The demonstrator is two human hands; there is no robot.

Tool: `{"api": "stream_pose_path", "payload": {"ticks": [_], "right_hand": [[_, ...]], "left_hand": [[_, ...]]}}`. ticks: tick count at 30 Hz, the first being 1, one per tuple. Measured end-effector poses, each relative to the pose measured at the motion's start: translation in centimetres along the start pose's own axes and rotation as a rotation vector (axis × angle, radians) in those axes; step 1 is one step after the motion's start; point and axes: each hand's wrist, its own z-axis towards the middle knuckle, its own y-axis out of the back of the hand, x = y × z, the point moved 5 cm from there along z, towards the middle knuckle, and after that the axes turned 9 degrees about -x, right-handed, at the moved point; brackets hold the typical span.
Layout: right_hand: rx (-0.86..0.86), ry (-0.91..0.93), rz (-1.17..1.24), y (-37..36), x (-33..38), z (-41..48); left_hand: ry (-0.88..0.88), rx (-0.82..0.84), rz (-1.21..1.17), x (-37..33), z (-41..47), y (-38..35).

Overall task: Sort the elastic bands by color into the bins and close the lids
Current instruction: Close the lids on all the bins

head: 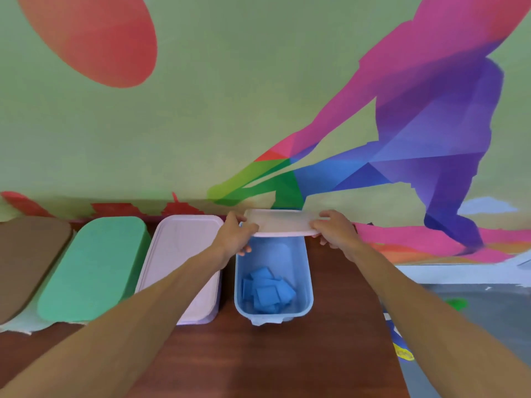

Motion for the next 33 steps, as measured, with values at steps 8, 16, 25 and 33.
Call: {"api": "stream_pose_path", "payload": {"ticks": [8, 16, 25, 33], "right_hand": [[0.08, 0.02, 0.001, -3.7, -5.3, -6.4], [0.021, 0.139, -0.172, -4.9, -8.0, -9.8], [-0.016, 0.076, -0.134, -5.9, -9.5, -10.5], [0.002, -0.005, -0.038, -5.8, -10.7, -10.2]], "left_hand": [[0.034, -0.031, 0.109, 6.9, -4.9, -0.2], [-0.069, -0.092, 0.413, 11.4, -7.6, -1.6], [-0.133, -0.126, 0.496, 12.3, -8.3, -2.1], [-0.03, -0.127, 0.399, 12.4, -8.2, -2.6]]}}
